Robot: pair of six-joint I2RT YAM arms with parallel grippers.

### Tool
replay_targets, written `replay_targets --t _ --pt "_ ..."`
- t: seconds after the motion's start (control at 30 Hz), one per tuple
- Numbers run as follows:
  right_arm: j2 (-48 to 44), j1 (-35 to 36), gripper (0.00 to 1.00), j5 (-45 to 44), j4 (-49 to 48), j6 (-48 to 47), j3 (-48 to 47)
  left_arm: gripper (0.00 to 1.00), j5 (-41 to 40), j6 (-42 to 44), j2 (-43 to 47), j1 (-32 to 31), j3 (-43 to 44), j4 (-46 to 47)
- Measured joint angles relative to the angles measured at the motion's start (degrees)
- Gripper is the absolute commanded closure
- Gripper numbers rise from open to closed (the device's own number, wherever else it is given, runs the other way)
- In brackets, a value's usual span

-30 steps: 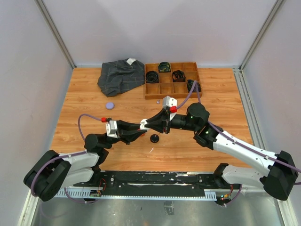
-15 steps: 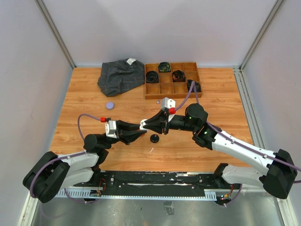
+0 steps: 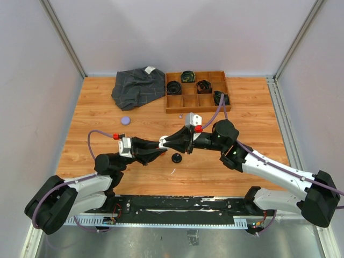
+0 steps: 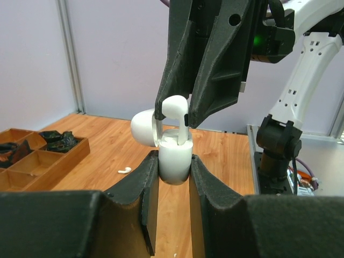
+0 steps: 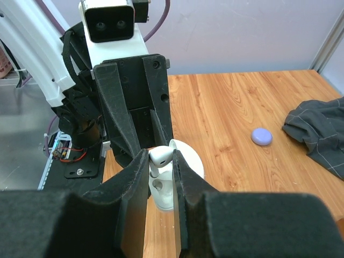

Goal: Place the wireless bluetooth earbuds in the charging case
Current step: Place the earbud in the charging case.

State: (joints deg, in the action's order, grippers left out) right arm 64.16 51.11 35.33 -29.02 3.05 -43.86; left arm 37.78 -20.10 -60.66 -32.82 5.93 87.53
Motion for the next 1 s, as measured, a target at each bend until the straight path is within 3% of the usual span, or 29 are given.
replay_targets --t 0.67,1.0 --pt "-0.8 0.2 0.57 -0.8 1.0 0.1 1.2 1.00 0.1 0.3 -0.3 0.0 0.0 -0.1" --pt "-2.0 0.3 0.54 -1.3 11.5 -2.2 -1.4 1.00 1.1 3.0 -2.1 0.0 -0.2 0.1"
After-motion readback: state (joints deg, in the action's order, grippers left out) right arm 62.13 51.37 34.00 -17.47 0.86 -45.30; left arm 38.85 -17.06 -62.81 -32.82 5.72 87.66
